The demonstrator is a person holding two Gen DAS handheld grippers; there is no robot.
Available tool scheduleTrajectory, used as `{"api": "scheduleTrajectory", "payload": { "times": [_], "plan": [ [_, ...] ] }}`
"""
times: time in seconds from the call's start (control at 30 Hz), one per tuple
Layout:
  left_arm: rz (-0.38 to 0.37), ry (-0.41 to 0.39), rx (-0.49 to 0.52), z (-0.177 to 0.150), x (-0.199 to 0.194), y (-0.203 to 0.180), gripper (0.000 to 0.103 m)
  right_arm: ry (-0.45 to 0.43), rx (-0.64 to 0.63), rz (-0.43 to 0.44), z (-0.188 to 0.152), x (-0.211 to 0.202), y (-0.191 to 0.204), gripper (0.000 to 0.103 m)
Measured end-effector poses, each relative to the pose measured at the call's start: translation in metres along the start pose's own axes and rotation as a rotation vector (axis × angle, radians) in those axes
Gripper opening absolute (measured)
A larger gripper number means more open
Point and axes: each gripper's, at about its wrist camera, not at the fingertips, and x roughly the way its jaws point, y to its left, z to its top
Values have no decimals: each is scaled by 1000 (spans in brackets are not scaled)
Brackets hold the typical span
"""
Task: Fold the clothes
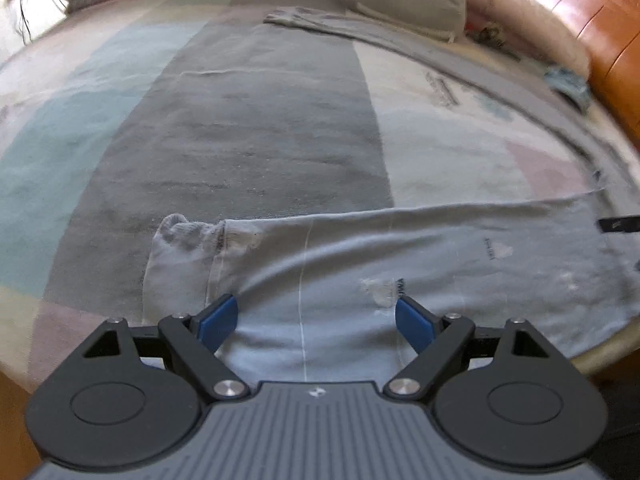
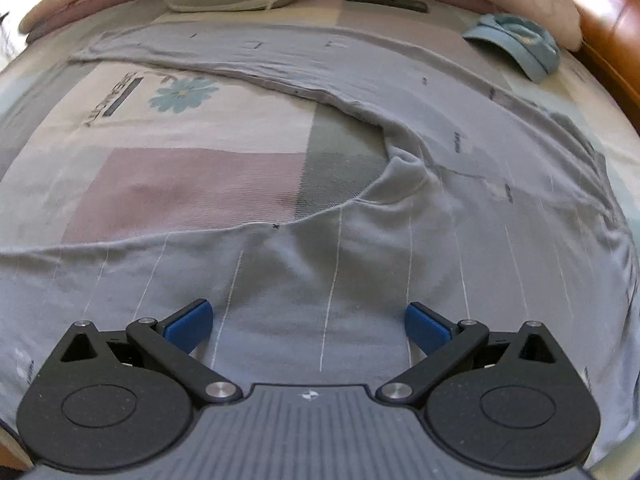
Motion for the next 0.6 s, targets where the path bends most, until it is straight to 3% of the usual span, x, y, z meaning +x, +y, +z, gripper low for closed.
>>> {"api": "scheduleTrajectory", "payload": {
  "times": [0.4, 0.6],
  "plan": [
    [-4, -62, 37, 28, 5, -24, 89, -59, 16, -24, -16, -13, -4, 103],
    [-25, -96, 145, 61, 15, -71, 89, -172, 17, -125, -39, -45, -37, 103]
  ]
}}
